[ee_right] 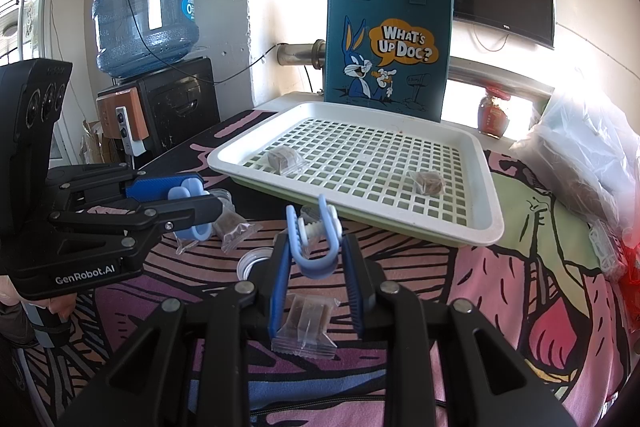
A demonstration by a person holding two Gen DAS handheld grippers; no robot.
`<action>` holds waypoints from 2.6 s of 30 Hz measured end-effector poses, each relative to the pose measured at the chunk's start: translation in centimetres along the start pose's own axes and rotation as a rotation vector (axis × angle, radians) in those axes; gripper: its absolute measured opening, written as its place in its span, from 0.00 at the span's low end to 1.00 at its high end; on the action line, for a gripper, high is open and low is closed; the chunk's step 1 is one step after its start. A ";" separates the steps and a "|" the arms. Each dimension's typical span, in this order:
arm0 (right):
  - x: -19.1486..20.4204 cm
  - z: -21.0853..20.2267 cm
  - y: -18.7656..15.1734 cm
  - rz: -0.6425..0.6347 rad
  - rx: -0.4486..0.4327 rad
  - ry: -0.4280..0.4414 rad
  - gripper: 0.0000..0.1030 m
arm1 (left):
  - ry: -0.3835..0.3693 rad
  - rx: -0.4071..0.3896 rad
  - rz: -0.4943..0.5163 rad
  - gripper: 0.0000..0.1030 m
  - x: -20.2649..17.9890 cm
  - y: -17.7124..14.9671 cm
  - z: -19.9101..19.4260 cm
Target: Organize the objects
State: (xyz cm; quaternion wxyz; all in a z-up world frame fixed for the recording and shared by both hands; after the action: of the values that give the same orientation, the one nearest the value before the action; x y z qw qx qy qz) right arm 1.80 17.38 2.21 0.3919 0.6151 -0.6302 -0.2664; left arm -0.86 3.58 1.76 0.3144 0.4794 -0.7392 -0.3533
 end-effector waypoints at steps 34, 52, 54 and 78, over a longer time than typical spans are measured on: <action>0.0 0.0 0.0 0.001 -0.002 0.001 0.24 | 0.000 -0.001 0.000 0.30 0.0 0.0 0.0; -1.3 -0.2 1.0 0.082 0.031 0.039 0.24 | -0.048 0.047 -0.018 0.30 1.0 0.1 0.2; -2.1 -0.9 2.5 0.093 0.013 0.051 0.24 | -0.031 0.041 -0.004 0.30 2.1 1.2 -0.2; -8.6 16.9 9.5 0.073 0.348 -0.104 0.25 | 0.018 0.286 -0.229 0.35 11.8 6.0 17.7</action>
State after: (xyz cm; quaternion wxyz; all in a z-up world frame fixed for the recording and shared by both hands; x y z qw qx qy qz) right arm -18.02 24.34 -0.71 0.2560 0.6358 -0.7079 -0.1704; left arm -22.07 -1.76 -1.63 0.2075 0.6036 -0.7195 -0.2739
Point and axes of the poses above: each gripper's, at about its wrist camera, not at the fingertips, and z roughly the way its jaws point, x to its left, y to its top, the point moved 5 cm from there along z, roughly the way its jaws point, and after that the axes turned 11 degrees about z, right-handed, at the moved point
